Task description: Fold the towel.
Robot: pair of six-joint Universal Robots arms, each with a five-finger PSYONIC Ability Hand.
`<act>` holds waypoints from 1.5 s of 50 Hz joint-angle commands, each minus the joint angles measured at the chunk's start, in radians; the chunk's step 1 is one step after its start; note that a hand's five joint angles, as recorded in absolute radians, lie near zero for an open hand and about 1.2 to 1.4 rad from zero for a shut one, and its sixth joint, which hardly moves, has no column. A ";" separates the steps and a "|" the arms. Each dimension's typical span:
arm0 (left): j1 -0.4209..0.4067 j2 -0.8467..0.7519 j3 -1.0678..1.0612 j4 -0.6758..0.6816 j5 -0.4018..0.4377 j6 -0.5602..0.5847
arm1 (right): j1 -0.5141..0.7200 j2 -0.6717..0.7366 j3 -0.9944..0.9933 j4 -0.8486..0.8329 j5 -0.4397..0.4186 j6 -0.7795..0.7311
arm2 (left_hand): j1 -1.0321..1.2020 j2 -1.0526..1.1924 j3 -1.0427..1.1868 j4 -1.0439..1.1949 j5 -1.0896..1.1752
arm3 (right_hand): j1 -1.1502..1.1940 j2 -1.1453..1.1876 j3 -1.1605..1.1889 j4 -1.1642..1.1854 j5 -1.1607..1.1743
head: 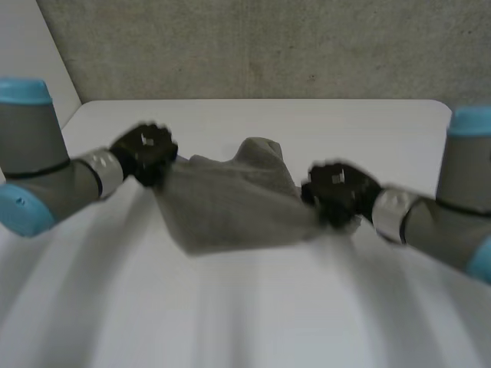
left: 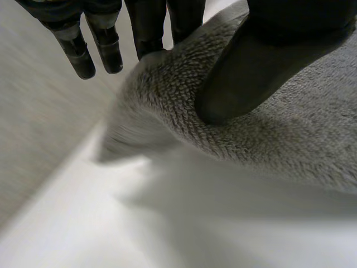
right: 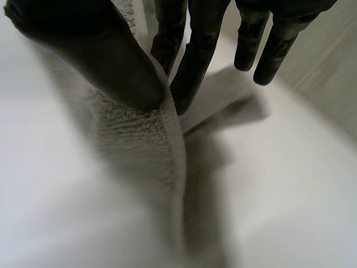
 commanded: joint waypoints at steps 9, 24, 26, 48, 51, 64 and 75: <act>0.032 0.320 0.105 0.468 -0.045 -0.596 | -0.006 -0.198 -0.316 -0.366 0.107 0.281 | 0.090 0.103 -0.043 -0.050 0.073 | 0.089 0.087 -0.007 -0.060 0.064; 0.059 0.356 -0.388 0.386 0.150 -0.473 | -0.059 -0.280 0.153 -0.207 -0.010 -0.005 | 0.090 0.103 -0.043 -0.050 0.073 | 0.089 0.087 -0.007 -0.060 0.064; 0.058 0.351 -0.494 0.384 0.142 -0.364 | -0.059 -0.279 0.202 -0.209 -0.010 -0.028 | 0.090 0.103 -0.043 -0.050 0.073 | 0.089 0.087 -0.007 -0.060 0.064; 0.013 0.316 -0.710 0.347 -0.014 -0.219 | -0.061 -0.270 0.393 -0.209 -0.013 -0.079 | 0.090 0.103 -0.043 -0.050 0.073 | 0.089 0.087 -0.007 -0.060 0.064; 0.007 0.296 -0.714 0.347 -0.025 -0.216 | -0.061 -0.270 0.394 -0.209 -0.011 -0.073 | 0.090 0.103 -0.043 -0.050 0.073 | 0.089 0.087 -0.007 -0.060 0.064; 0.019 0.256 -0.720 0.356 -0.121 -0.217 | -0.059 -0.267 0.428 -0.209 0.001 -0.062 | 0.090 0.103 -0.043 -0.050 0.073 | 0.089 0.087 -0.007 -0.060 0.064; 0.030 0.306 -0.770 0.358 -0.172 -0.230 | -0.110 -0.244 0.497 -0.224 0.044 0.154 | 0.090 0.103 -0.043 -0.050 0.073 | -0.755 -0.757 -0.007 -0.060 -0.780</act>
